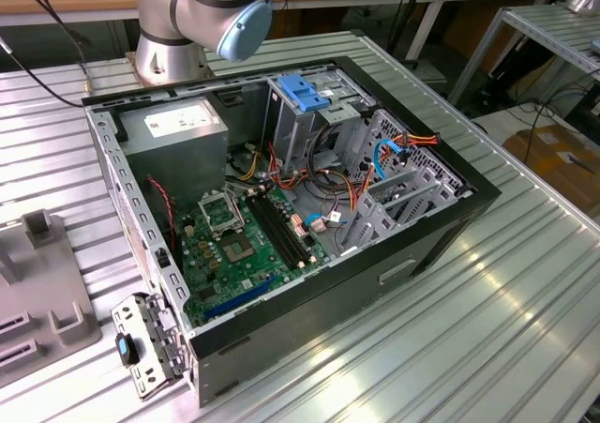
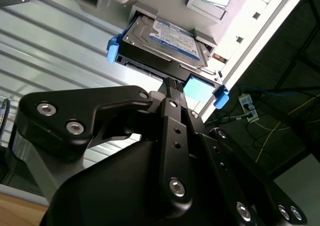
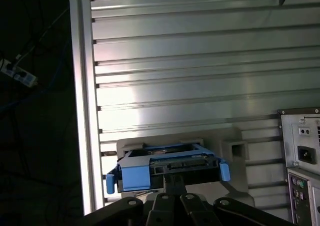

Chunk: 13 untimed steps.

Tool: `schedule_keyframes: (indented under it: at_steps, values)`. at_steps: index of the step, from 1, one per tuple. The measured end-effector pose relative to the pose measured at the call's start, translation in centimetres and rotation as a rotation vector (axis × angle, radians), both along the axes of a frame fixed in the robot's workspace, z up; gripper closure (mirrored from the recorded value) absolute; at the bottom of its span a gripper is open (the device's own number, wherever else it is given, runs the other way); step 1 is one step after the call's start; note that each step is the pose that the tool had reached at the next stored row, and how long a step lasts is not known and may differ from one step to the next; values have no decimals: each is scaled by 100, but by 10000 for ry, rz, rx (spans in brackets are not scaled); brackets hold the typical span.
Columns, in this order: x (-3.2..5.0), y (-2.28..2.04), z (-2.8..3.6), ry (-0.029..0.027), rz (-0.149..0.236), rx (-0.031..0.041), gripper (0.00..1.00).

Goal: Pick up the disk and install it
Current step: 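Reach for the disk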

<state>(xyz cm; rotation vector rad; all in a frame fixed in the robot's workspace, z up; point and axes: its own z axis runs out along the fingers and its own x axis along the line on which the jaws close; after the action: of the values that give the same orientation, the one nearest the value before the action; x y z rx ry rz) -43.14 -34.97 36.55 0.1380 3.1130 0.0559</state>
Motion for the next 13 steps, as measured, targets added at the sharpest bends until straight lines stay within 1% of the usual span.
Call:
schedule_keyframes:
  at_steps: [1, 5, 7, 9, 10, 13]
  values:
    - [-1, 0, -1, 38, -1, 1, 89]
    - [0, 0, 1, 43, 0, -1, 89]
    - [0, -6, -9, 42, 14, -1, 89]
    - [-5, -20, -20, 43, 50, -1, 89]
    - [-14, -35, -31, 43, 89, -1, 89]
    - [-43, -51, -54, 42, 120, -1, 89]
